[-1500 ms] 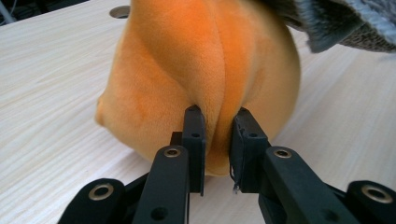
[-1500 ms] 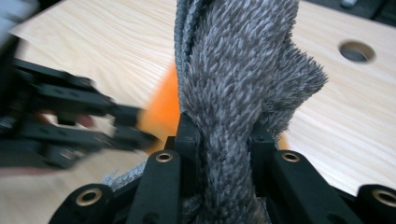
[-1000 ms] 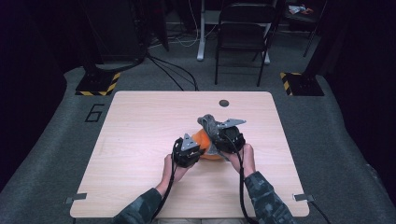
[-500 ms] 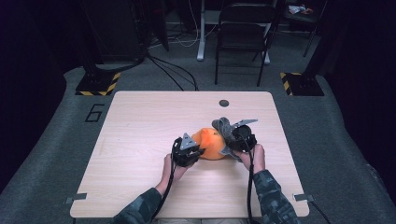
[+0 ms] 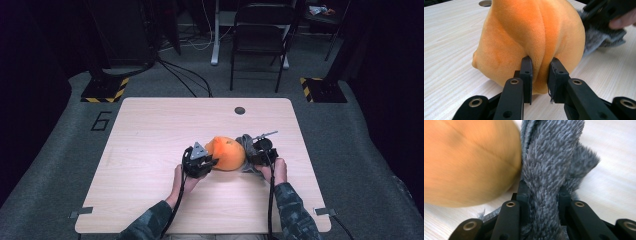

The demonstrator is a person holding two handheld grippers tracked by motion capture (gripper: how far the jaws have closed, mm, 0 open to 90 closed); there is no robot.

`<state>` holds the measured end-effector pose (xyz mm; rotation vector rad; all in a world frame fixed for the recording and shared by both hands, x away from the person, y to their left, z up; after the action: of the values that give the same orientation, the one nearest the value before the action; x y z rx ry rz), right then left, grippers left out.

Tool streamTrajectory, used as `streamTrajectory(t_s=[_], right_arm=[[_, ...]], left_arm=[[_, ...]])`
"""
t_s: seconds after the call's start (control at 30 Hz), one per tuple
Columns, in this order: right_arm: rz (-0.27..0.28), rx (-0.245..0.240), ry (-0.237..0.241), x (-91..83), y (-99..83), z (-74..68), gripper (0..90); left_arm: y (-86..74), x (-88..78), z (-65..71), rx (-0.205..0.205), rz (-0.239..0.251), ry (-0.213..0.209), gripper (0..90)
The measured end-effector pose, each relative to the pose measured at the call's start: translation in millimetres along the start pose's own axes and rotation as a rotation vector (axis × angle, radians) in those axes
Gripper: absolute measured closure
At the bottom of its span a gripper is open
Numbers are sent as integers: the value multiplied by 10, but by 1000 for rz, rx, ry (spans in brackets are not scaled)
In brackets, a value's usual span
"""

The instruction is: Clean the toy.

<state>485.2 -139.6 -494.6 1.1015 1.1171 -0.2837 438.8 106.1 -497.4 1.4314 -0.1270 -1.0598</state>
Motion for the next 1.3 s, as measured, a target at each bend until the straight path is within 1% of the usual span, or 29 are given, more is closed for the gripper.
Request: streamTrajectory(t_s=[0.03, 0.07, 0.13, 0.17, 0.23, 0.27, 0.33, 0.37, 0.4, 0.47, 0.5, 0.57, 0.6, 0.63, 0.67, 0.7, 0.73, 0.77, 0.8, 0.83, 0.87, 0.93, 1.07, 1.1, 1.23, 1.3], right_arm=[[18, 1, -8, -47, 21, 1, 722], [32, 5, 5, -109, 47, 9, 724], [103, -1, 5, -272, 125, 3, 725], [124, 4, 6, -328, 159, -20, 725], [181, -26, 8, -481, 248, -92, 725], [203, -39, 14, -548, 293, -152, 725], [240, -84, 29, -648, 374, -294, 725], [245, -94, 37, -679, 414, -388, 724], [245, -142, 43, -689, 447, -461, 724], [235, -179, 51, -688, 496, -635, 723], [233, -188, 54, -674, 515, -711, 722], [230, -210, 49, -633, 543, -815, 719], [228, -219, 41, -607, 554, -847, 717], [230, -213, 41, -583, 563, -869, 714], [231, -224, 45, -551, 567, -881, 710], [220, -231, 33, -518, 568, -895, 706], [223, -228, 27, -485, 566, -903, 703], [227, -232, 31, -458, 563, -906, 703], [218, -231, 24, -444, 559, -915, 704], [218, -248, 6, -436, 556, -911, 705], [218, -254, 5, -426, 556, -910, 706], [215, -250, 7, -418, 550, -878, 708], [203, -227, 8, -422, 520, -821, 709], [199, -232, 9, -425, 513, -801, 709], [189, -233, -11, -424, 471, -724, 708], [180, -224, -21, -422, 439, -679, 707]], left_arm=[[0, 1, -2, 2, 2, 3, 756], [1, 2, -2, 2, 2, 2, 757], [1, 2, -5, 3, 3, 2, 756], [1, 2, -4, 3, 3, 2, 756], [1, 4, -4, 2, 5, 2, 756], [2, 4, -3, 3, 4, 3, 755], [3, 2, 1, 5, 1, 2, 755], [3, 1, 3, 7, -1, 2, 755], [4, 3, 4, 12, 4, 8, 755], [3, 3, 6, 10, 2, 4, 756], [0, 1, 6, 4, 2, 3, 755], [3, -9, -2, 10, -5, 1, 755], [4, -10, -9, 19, 0, 7, 755], [3, -11, -8, 17, -1, 3, 756], [1, -15, -6, 19, -8, -2, 756], [1, -15, -8, 20, -7, -1, 756], [-5, -12, -4, 8, -9, -1, 756], [-8, -8, -8, 7, -7, -1, 756], [-5, -7, -17, 18, -4, 1, 756], [-5, -8, -12, 15, -7, -2, 756], [-8, -1, -8, 15, -2, 3, 756], [-7, -2, -8, 12, -4, -1, 756], [-9, 2, -2, 12, -4, -5, 756], [-8, 0, -3, 13, -6, -8, 756], [-11, 7, -3, 12, 1, -6, 756], [-10, 9, -2, 15, -1, -8, 757]])
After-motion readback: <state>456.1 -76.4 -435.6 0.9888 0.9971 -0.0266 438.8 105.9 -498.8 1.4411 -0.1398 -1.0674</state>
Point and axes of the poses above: each handheld gripper's, and its own axes: x roughly forward along the jaws, y roughly out of its top, z roughly to its right, the point moved 2 cm from there along x, roughly forward along the jaws, and after that the axes turned 10 degrees about -x, right-handed, at the moved point
